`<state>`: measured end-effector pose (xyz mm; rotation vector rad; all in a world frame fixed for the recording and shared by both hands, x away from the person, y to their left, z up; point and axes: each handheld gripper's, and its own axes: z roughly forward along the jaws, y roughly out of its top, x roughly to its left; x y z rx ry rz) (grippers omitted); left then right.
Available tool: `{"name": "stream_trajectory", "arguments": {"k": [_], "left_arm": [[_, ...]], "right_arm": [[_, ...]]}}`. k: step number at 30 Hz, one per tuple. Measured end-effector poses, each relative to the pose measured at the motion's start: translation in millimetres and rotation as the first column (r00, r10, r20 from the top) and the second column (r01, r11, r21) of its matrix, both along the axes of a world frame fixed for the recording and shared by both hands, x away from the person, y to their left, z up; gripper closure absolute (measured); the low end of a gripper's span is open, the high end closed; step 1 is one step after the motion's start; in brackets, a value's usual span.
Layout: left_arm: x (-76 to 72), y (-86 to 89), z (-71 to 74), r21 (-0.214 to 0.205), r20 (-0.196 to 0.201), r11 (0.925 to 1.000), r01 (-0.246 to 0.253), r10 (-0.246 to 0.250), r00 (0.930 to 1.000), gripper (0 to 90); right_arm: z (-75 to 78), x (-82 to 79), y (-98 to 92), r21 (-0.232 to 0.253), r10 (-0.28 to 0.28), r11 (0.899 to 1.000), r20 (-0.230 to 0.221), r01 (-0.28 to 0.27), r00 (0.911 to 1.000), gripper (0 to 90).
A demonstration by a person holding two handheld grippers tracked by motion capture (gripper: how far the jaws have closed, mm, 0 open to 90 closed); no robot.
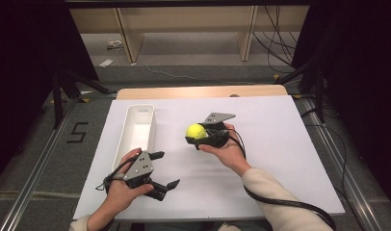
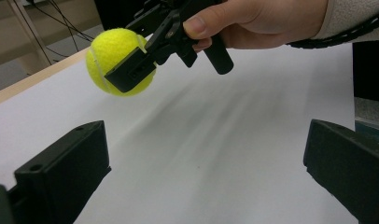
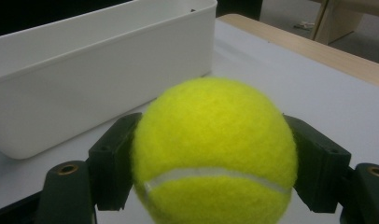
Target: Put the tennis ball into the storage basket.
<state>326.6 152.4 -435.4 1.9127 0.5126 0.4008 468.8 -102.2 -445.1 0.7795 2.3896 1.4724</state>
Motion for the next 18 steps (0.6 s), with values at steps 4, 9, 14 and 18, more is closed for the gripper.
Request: {"name": "stream_trajectory", "arguments": {"k": [4, 9, 14, 18], "left_arm": [[-0.4, -0.1, 0.3, 0.000, 0.001, 1.0000, 0.000, 0.000, 1.0000, 0.0], [-0.2, 0.1, 0.0, 0.000, 0.001, 1.0000, -0.002, 0.002, 1.0000, 0.0], [-0.3, 0.1, 0.2, -0.001, 0.002, 1.0000, -0.001, 0.001, 1.0000, 0.0], [-0.8, -0.3, 0.7, -0.004, 0.002, 1.0000, -0.001, 0.001, 1.0000, 0.0]], "right_arm": [[2.5, -0.2, -0.2, 0.007, -0.002, 1.000, 0.005, 0.002, 1.0000, 26.9], [5.2, -1.2, 0.7, 0.012, 0.002, 1.000, 0.012, -0.002, 0.9999, 26.9], [7.3, -0.9, 0.9, 0.021, 0.006, 1.000, 0.012, -0.007, 0.9999, 26.9], [9.0, -0.1, 0.5, 0.024, 0.006, 1.000, 0.010, -0.007, 0.9999, 26.9]]}}
